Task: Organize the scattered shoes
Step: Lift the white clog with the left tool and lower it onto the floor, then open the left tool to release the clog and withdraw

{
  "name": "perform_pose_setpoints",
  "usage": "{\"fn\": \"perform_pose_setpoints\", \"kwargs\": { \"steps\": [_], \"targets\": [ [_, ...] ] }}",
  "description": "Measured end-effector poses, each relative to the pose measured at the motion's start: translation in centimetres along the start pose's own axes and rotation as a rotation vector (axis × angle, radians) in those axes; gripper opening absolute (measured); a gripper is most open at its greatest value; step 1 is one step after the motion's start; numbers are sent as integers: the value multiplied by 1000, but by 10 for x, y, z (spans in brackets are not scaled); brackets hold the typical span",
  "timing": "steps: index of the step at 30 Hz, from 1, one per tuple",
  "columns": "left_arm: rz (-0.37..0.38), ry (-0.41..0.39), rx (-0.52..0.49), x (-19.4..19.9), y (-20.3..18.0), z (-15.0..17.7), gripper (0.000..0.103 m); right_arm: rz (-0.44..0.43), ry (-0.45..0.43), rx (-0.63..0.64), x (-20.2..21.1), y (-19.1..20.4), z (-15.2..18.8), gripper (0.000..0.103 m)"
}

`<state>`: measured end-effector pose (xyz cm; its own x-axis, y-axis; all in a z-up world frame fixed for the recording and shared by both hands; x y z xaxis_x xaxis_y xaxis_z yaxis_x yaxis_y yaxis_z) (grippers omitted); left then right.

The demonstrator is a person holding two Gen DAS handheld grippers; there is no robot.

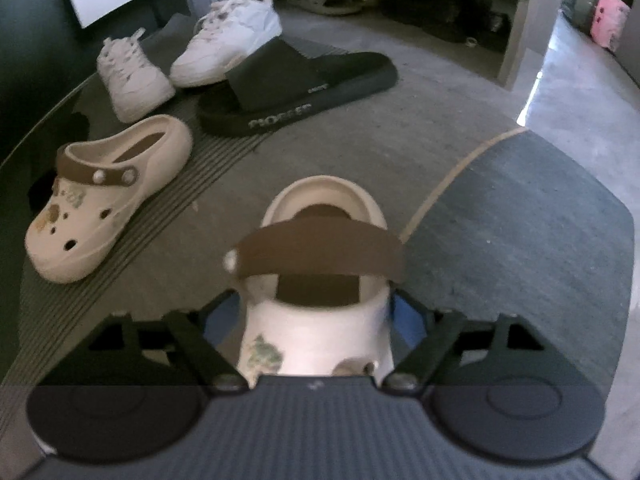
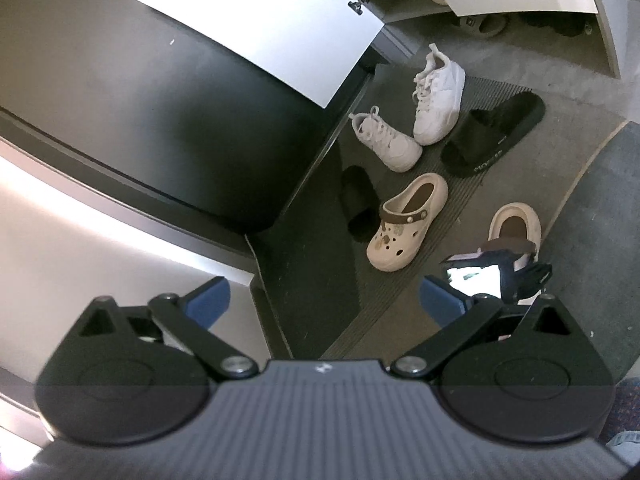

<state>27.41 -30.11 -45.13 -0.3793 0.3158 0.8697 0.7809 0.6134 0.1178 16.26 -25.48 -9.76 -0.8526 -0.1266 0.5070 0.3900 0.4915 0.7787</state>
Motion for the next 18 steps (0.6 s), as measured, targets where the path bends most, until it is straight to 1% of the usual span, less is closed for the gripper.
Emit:
{"fn": "perform_pose_setpoints", "kwargs": {
  "steps": [3,5,9,13,15,18],
  "targets": [
    [10,8,15,22,6,2,91,11,-13,-1,2,-2,-3,103],
    [14,2,30,47,12,2,93,29,-37,19,8,-3,-4,103],
    [29,-4,92,93,29,4,98,68,-75,72,13,-1,-5,103],
    [13,-1,150,139,52,14,99,98,-103,118,19,1,-6,103],
    [3,-11,151,161,63,14,99,112,-117,130,23,0,-6,103],
    [-47,-34,138,190,78,9,99,126,-135,148,28,-1,-7,103]
  ]
}}
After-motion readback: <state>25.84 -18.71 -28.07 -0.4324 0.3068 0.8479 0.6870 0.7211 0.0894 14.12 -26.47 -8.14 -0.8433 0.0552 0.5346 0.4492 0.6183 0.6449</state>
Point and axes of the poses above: each gripper's, at about its wrist camera, not at the fingertips, and x roughly against the way its jaws point, y to its left, z to its underside, the point moved 10 cm from there along -x, roughly the way its jaws point, and after that the axes turned 1 degree about -z, right-handed, at the moved point
